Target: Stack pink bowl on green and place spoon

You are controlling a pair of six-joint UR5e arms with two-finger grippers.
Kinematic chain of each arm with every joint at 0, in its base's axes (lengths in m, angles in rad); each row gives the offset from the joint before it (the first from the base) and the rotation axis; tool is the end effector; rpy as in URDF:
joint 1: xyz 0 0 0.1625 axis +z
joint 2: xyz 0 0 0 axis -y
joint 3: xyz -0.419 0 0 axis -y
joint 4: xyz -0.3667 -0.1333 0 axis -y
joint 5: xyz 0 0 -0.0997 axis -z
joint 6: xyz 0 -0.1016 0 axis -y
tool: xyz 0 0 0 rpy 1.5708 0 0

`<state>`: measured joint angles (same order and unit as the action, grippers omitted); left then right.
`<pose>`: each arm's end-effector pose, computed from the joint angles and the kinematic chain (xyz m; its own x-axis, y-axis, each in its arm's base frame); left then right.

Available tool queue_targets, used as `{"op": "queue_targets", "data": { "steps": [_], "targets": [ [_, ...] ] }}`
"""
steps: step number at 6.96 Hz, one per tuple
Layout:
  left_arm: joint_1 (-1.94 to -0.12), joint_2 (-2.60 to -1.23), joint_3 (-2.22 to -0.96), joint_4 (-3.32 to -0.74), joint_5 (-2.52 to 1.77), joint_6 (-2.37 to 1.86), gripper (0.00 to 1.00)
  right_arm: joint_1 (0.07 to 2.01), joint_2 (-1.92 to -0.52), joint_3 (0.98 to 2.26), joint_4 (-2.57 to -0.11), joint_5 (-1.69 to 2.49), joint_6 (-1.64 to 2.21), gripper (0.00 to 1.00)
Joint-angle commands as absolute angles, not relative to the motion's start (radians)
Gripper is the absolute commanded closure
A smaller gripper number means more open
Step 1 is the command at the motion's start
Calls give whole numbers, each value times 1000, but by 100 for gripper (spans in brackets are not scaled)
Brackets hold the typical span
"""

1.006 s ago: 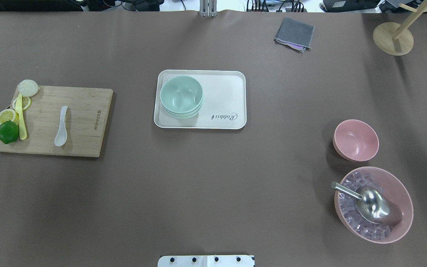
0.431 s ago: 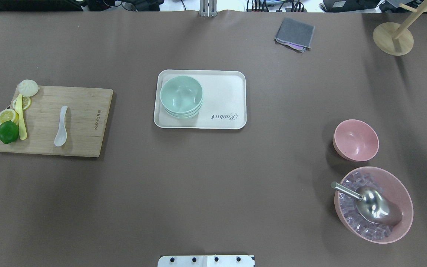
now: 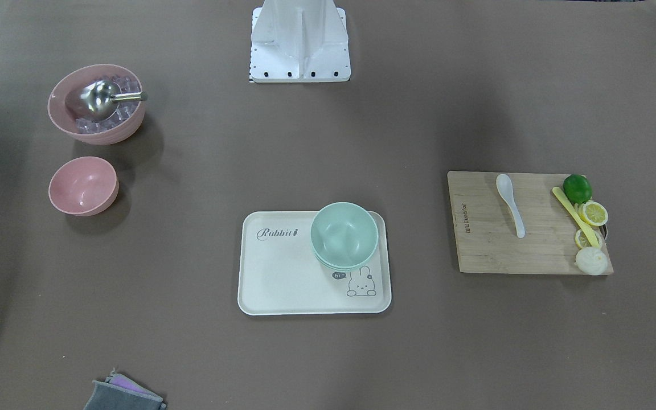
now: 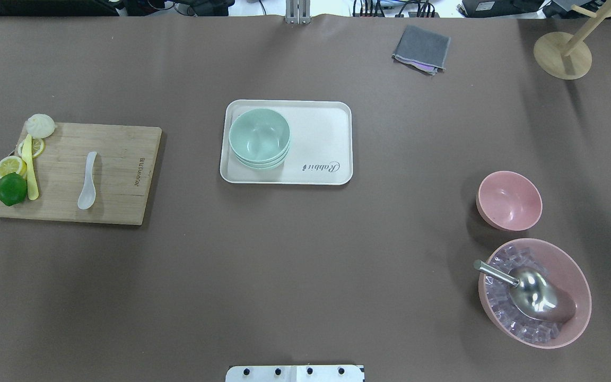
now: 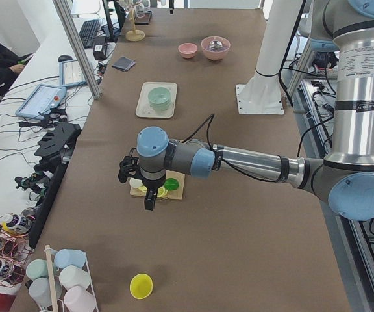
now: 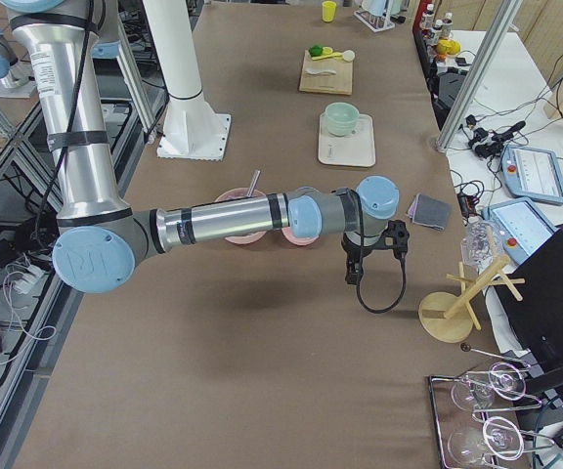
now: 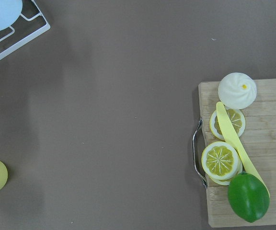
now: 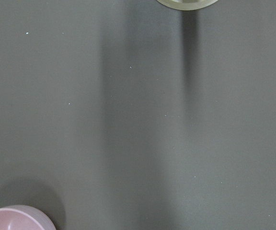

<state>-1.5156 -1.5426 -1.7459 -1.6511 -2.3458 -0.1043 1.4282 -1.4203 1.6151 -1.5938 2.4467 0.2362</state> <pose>-0.0365 -0.4672 0.5759 0.7064 0.0944 -0.7015 0.0199 0.9880 0.1531 -0.0209 -0.5344 0.5528 0.6308 0.0134 0.7758 -0.0078 0.9999 -0.0109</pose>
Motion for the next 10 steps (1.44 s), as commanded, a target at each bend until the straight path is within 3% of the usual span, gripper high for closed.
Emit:
{"op": "queue_targets", "data": {
  "steps": [1,8,10],
  "targets": [
    [-1516,-1540,-1746,-1652,-2347,-106,2,1428,-1425,1614,-1594,2447,236,0],
    [-1511,-1578,-1787,-1660,-2349,-109,2,1427,-1411,1631,-1594,2447,238,0],
    [-1509,-1612,-1772,-1681,-2352,-103,2,1318,-1323,1622,-1594,2445,238,0]
  ]
}}
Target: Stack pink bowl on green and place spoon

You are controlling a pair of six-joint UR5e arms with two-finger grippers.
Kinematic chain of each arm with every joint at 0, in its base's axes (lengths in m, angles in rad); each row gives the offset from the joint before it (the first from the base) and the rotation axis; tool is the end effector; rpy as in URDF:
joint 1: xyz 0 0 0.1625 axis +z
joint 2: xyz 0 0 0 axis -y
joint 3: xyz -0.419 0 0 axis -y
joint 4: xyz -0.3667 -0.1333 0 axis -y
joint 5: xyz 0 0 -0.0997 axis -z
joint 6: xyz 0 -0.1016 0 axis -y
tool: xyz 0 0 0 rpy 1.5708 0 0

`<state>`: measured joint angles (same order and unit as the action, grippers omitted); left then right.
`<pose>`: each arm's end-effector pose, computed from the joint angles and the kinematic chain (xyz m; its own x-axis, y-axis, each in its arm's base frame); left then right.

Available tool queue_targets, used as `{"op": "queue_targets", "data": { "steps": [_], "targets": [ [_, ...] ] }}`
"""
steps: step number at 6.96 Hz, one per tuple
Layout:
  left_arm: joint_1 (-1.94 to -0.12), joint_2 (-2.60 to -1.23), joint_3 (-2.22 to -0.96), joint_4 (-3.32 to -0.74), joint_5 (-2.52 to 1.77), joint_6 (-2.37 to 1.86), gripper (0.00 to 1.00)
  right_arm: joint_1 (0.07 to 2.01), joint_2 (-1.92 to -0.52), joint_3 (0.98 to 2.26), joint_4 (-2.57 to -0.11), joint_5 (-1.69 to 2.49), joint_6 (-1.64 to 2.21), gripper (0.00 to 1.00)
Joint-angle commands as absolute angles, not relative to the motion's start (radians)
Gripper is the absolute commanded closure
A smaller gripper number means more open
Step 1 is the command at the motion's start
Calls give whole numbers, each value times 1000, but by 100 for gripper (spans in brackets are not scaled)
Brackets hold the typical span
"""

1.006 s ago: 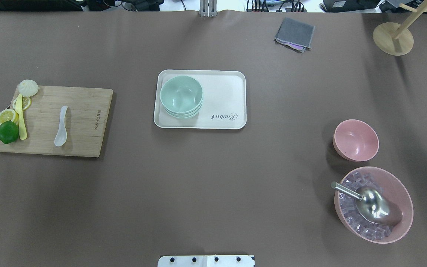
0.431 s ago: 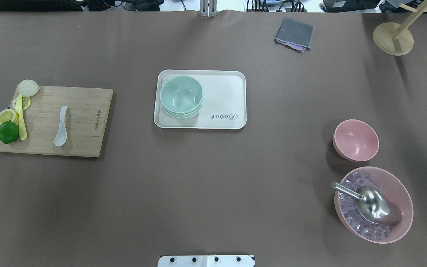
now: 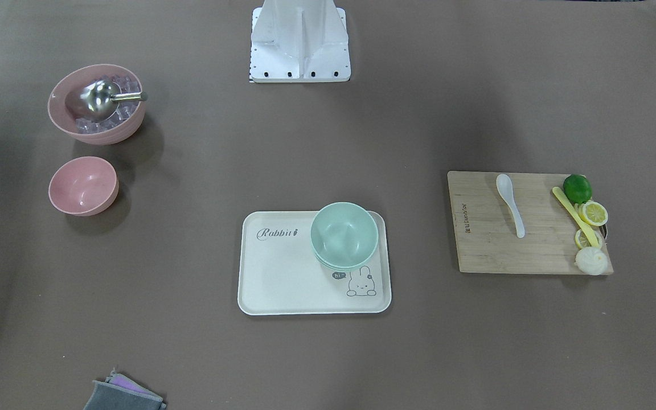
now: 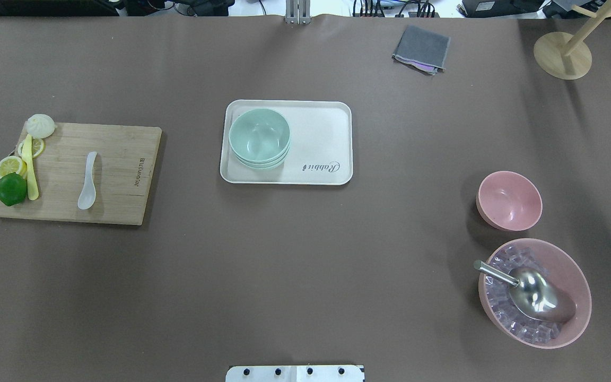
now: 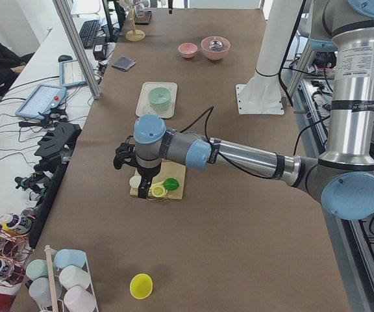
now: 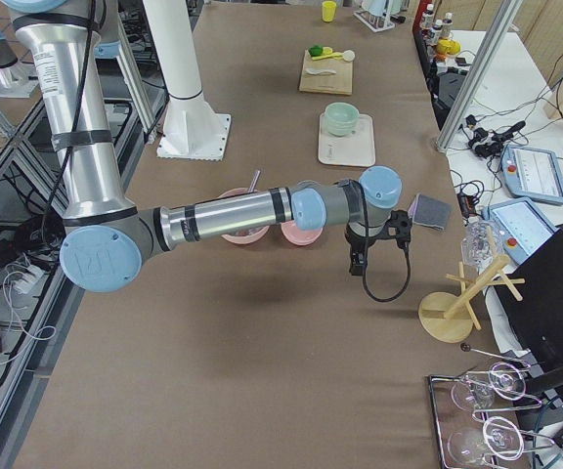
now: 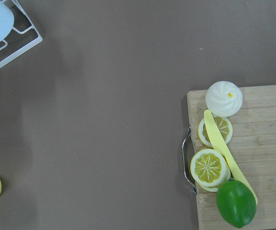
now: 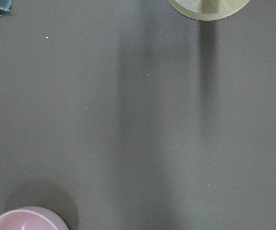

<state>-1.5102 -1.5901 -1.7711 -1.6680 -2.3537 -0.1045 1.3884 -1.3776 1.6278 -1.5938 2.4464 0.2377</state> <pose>-0.0323 -0.4860 0.5389 0.6965 0.1619 -0.6991 0.0152 0.9707 0.2399 -0.0450 -0.5485 0.5239 0.6233 -0.0526 0.7802 0.0308 0.9986 0.0427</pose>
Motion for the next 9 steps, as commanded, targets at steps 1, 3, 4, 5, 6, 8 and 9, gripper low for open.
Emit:
{"op": "queue_targets", "data": {
  "steps": [1,3,4,5,6,8,9],
  "targets": [
    [-1511,-1626,-1747,-1706,-2359,-101,2,1258,-1289,1629,-1592,2441,242,0],
    [-1509,-1629,-1747,-1704,-2361,-104,2,1157,-1331,1638,-1342,2427,424,0],
    [-1509,-1629,-1744,-1704,-2361,-104,2,1105,-1409,1640,-1139,2418,618,0],
    [-1509,-1629,-1743,-1706,-2361,-104,2,1073,-1477,1635,-983,2411,682,0],
    [-1509,-1629,-1741,-1703,-2359,-107,2,1049,-1526,1638,-947,2414,683,0],
    [-1503,-1634,-1744,-1707,-2361,-158,2,1016,-1578,1641,-946,2392,683,0],
    [-1502,-1637,-1744,-1707,-2361,-163,2,985,-1572,1637,-950,2352,684,15]
  ]
}}
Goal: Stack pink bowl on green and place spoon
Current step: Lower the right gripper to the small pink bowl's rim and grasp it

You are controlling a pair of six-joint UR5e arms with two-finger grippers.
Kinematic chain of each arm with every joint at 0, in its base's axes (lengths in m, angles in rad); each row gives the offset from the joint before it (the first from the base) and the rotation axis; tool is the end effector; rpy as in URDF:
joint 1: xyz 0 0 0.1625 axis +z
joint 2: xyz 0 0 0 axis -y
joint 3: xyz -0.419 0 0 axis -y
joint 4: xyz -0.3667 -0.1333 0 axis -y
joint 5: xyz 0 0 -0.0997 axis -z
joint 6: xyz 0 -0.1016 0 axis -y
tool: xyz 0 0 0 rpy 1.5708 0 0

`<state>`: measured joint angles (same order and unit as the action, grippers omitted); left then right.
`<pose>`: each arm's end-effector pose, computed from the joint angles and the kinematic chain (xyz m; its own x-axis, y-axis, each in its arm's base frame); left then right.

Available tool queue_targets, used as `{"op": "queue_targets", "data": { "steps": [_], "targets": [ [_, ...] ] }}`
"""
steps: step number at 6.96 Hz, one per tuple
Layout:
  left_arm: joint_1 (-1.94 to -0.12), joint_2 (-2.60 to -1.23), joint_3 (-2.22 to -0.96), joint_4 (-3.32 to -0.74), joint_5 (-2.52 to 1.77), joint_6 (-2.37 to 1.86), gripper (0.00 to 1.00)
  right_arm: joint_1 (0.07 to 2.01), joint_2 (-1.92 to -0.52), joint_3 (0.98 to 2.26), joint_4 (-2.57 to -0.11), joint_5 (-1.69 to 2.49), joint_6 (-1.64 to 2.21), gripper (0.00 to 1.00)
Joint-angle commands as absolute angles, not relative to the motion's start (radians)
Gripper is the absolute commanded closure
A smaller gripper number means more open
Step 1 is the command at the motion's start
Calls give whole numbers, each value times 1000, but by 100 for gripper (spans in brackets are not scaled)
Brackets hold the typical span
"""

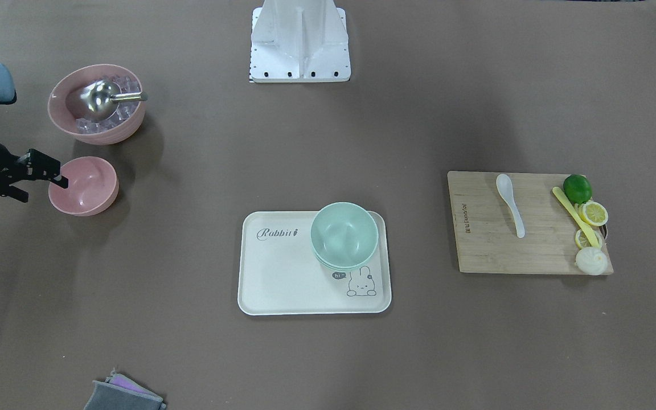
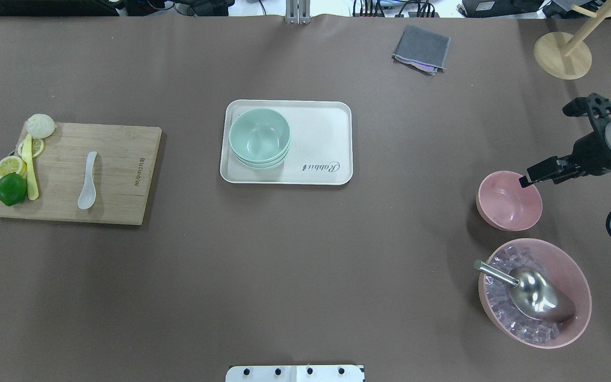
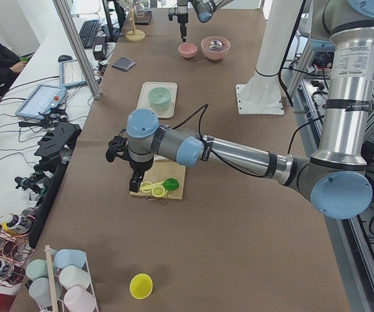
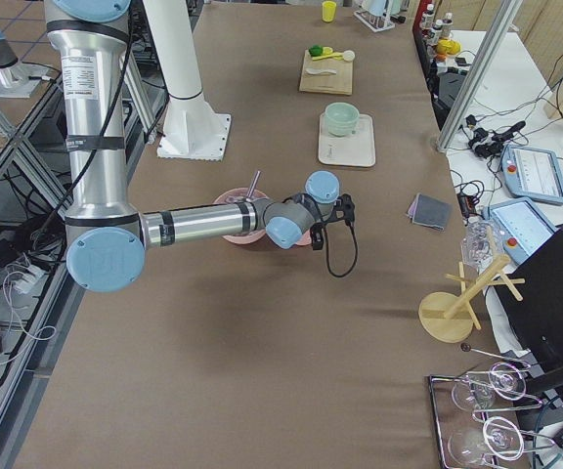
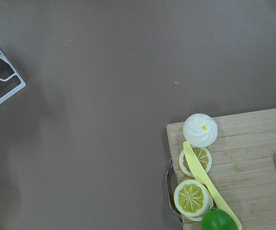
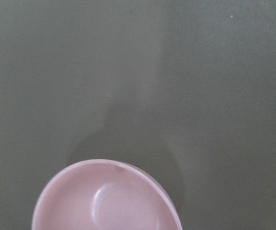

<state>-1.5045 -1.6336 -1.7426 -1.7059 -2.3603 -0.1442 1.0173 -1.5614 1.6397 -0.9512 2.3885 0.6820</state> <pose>-0.0278 -0.5047 0.5261 0.6874 0.1658 -0.7071 0.0374 0.9642 0.2625 -0.2075 -0.4484 0.5420 0.5142 -0.1778 0.8390 0.1013 0.9840 0.1465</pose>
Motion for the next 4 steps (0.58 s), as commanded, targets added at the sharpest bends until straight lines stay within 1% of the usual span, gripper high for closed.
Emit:
{"op": "queue_targets", "data": {
  "steps": [1,2,3,4],
  "targets": [
    [-1502,-1663,-1735,-1704,-2359,-166,2,977,-1574,1635,-950,2349,683,15],
    [-1502,-1666,-1730,-1704,-2359,-166,2,968,-1574,1634,-950,2347,683,24],
    [-1502,-1667,-1732,-1704,-2361,-166,2,969,-1575,1631,-951,2347,683,68],
    [-1502,-1667,-1733,-1704,-2361,-166,2,969,-1578,1632,-951,2347,674,100]
  ]
}}
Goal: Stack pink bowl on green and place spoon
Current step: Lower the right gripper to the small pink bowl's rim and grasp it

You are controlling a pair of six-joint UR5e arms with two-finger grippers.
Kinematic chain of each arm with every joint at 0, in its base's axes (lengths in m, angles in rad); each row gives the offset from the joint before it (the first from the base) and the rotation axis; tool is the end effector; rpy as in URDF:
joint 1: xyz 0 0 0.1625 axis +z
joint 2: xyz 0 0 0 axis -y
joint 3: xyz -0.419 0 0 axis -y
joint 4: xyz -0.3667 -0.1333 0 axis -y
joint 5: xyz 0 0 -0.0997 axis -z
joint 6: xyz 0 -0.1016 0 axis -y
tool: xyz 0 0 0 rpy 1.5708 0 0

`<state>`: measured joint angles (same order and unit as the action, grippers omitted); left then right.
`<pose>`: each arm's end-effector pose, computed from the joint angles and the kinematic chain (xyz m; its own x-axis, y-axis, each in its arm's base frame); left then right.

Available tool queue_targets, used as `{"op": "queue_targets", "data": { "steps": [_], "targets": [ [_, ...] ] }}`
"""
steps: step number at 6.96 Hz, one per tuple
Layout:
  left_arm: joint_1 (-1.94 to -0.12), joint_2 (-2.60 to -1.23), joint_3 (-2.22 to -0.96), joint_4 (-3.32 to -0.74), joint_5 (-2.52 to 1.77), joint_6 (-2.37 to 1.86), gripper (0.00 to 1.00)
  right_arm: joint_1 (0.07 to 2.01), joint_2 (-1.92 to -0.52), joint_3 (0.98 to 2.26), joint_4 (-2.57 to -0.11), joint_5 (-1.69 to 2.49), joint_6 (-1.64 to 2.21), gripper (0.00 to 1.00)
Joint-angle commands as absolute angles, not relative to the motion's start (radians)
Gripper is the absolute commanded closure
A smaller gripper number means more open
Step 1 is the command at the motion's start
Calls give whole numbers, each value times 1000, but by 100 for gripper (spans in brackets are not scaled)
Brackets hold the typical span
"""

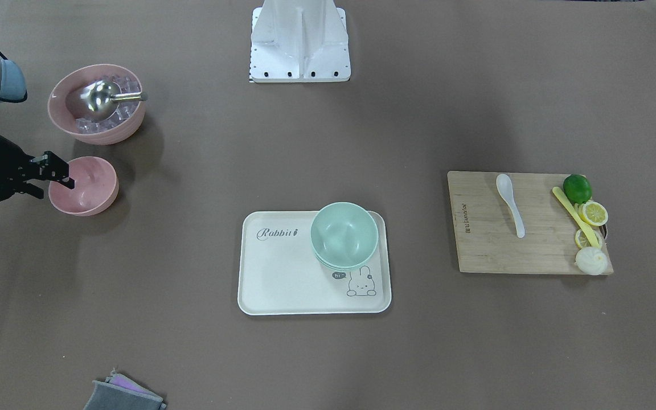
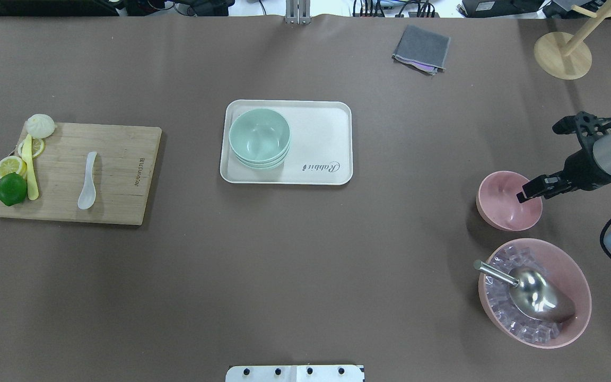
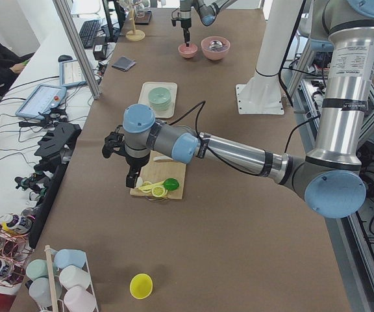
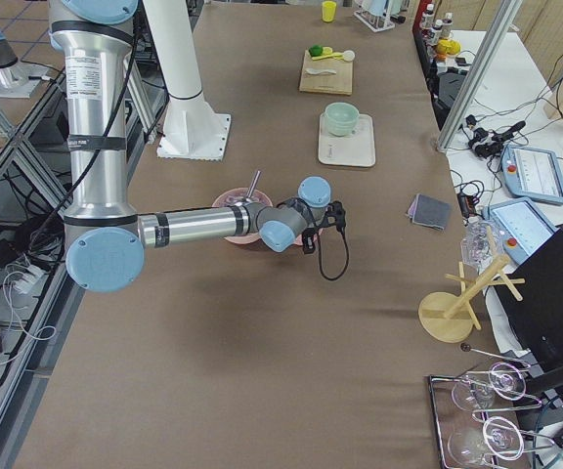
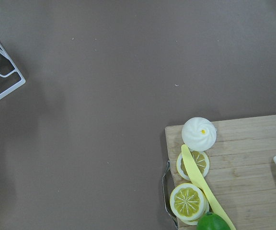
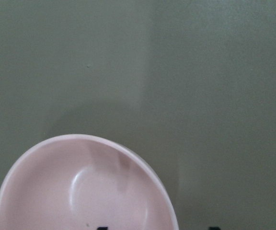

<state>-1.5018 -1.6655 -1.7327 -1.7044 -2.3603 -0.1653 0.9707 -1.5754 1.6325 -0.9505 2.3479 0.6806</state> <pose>-0.0256 -0.5167 0.5148 0.6851 0.1618 -0.7103 0.0496 0.9624 0.2672 -0.2240 -0.4372 0.5545 0.5413 -0.1902 0.8191 0.1279 0.9814 0.1433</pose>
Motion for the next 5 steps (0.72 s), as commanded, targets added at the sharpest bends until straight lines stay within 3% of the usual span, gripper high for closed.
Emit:
{"op": "queue_targets", "data": {
  "steps": [1,5],
  "targets": [
    [-1502,-1667,-1733,-1706,-2361,-166,2,974,-1580,1635,-951,2349,679,100],
    [-1451,-1681,-1724,-1704,-2358,-169,2,1006,-1501,1631,-962,2353,849,100]
  ]
}}
